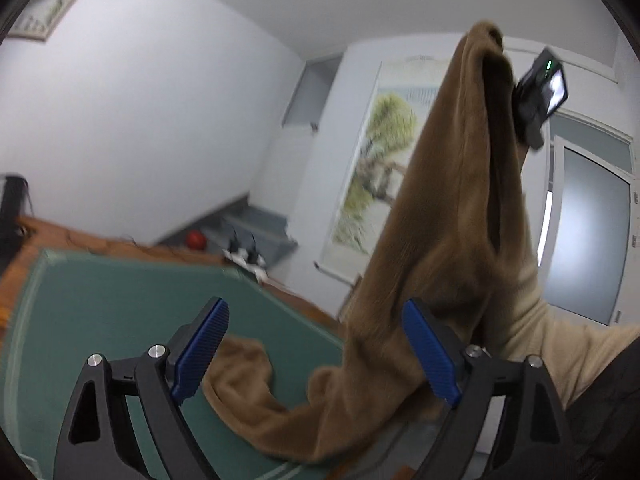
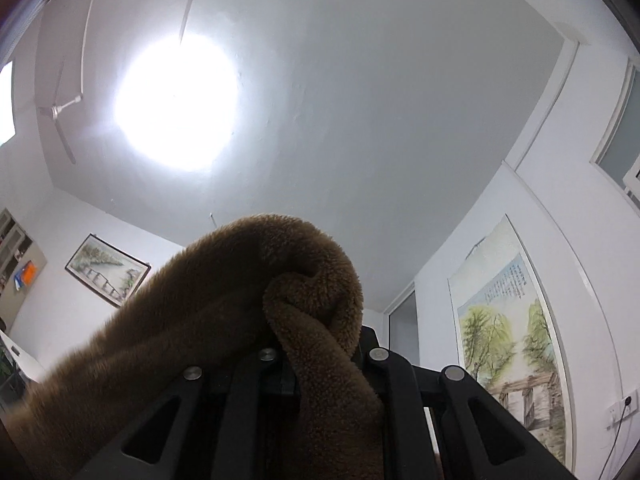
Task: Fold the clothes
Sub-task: 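Raise the brown sweatshirt high with both grippers, letting it hang open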
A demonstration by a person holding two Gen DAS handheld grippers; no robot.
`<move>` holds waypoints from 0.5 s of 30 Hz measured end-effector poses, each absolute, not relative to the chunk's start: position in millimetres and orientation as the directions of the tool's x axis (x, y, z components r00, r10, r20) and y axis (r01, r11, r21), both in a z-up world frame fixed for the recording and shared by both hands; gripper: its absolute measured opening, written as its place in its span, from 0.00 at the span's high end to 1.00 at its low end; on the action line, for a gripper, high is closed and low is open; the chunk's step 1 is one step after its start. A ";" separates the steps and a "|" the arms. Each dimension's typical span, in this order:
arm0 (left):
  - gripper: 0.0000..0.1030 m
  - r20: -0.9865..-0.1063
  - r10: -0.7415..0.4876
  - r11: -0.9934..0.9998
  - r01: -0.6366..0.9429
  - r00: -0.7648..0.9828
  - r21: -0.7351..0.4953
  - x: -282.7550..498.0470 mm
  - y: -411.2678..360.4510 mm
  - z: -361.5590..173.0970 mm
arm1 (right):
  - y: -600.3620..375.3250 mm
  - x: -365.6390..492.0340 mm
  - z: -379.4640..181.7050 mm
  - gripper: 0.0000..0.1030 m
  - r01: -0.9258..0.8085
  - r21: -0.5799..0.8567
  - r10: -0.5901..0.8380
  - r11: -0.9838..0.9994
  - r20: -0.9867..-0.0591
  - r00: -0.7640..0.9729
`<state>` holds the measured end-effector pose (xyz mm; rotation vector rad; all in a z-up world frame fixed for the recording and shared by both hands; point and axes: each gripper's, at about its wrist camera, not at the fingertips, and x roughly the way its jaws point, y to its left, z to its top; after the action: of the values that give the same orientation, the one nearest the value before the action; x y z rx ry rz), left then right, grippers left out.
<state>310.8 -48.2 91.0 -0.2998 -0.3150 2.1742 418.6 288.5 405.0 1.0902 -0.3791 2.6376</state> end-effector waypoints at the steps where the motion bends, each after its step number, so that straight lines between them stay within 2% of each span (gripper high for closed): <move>1: 0.10 -0.115 0.824 -0.558 -0.760 -0.555 -0.334 308.2 -44.1 84.5 | 289.8 419.9 406.0 0.86 -0.339 -0.137 0.144 -0.931 0.715 -0.684; 2: 0.10 -0.120 0.832 -0.547 -0.769 -0.541 -0.331 307.5 -42.1 80.2 | 291.1 421.2 407.0 0.86 -0.341 -0.134 0.148 -0.930 0.715 -0.684; 5: 0.00 -0.127 0.855 -0.517 -0.807 -0.503 -0.287 310.8 -31.8 75.9 | 295.1 425.1 409.9 0.86 -0.350 -0.127 0.160 -0.928 0.712 -0.684; 8: 0.00 -0.139 0.839 -0.544 -0.806 -0.526 -0.235 309.7 -17.8 77.2 | 295.9 428.8 410.9 0.86 -0.349 -0.128 0.158 -0.928 0.713 -0.683; 11: 0.00 -0.148 0.888 -0.459 -0.834 -0.434 -0.306 293.3 -2.9 76.5 | 293.2 435.7 412.0 0.86 -0.342 -0.135 0.151 -0.930 0.708 -0.690; 12: 0.04 -0.151 0.911 -0.413 -0.845 -0.384 -0.341 287.3 2.2 76.0 | 292.9 438.0 411.6 0.86 -0.343 -0.138 0.152 -0.929 0.703 -0.695; 13: 0.11 -0.154 0.935 -0.354 -0.856 -0.319 -0.377 282.1 9.5 75.4 | 295.7 437.4 412.2 0.86 -0.344 -0.140 0.154 -0.928 0.699 -0.699; 14: 0.41 -0.175 0.943 -0.332 -0.858 -0.285 -0.392 279.5 18.6 75.2 | 299.0 436.3 412.9 0.86 -0.346 -0.143 0.155 -0.927 0.694 -0.703; 15: 0.81 -0.200 0.945 -0.319 -0.858 -0.257 -0.402 277.6 28.1 75.0 | 301.3 435.1 411.9 0.86 -0.350 -0.144 0.160 -0.926 0.691 -0.705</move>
<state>277.6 28.1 75.0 -0.4806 -0.2489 1.8414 435.1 301.3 411.9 1.0335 -0.3853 2.6406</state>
